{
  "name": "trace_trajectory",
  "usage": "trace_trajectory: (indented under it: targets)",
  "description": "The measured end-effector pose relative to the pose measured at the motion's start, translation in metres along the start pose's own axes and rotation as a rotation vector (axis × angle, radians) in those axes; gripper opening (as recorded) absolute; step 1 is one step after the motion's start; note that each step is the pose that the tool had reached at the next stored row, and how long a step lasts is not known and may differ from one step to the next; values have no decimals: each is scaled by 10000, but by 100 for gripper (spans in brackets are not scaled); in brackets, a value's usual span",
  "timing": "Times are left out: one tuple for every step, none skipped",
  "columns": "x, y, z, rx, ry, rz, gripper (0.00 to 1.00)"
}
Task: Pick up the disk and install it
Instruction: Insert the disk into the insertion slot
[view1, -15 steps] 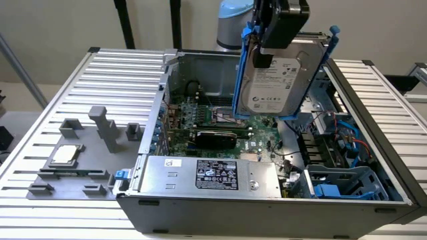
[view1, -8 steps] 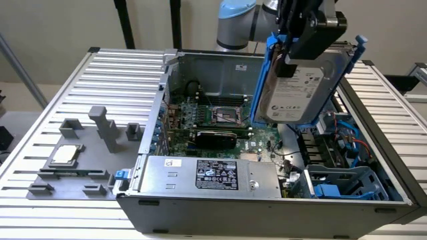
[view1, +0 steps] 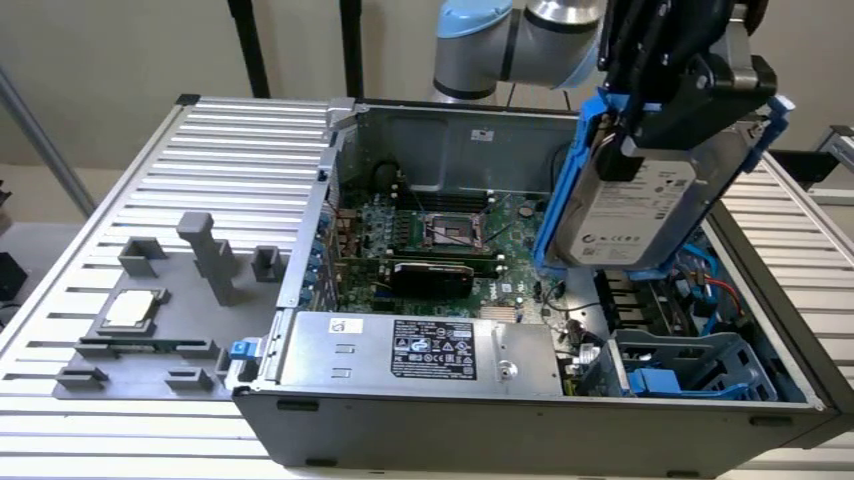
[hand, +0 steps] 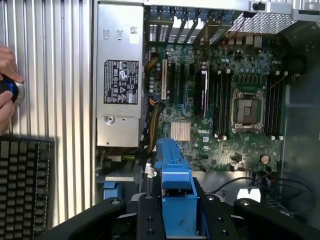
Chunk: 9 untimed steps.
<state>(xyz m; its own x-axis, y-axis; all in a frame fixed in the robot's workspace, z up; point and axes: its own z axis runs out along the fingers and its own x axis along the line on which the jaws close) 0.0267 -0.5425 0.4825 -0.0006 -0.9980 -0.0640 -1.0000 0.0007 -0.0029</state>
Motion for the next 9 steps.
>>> trace_trajectory:
  targets:
    - [30, -23, 3, 0, 0, 0, 0]
    - [60, -46, 6, 0, -1, 0, 0]
    - [92, -69, 8, 0, 0, 0, 0]
    - [122, -89, 9, 0, 1, 0, 0]
    - [152, -108, 11, 0, 2, 0, 0]
    - [186, -129, 13, 0, 0, 0, 0]
    - [214, -147, 14, 0, 0, 0, 0]
    - [245, -167, 15, 0, 1, 0, 0]
    - [277, -186, 17, 0, 0, 0, 0]
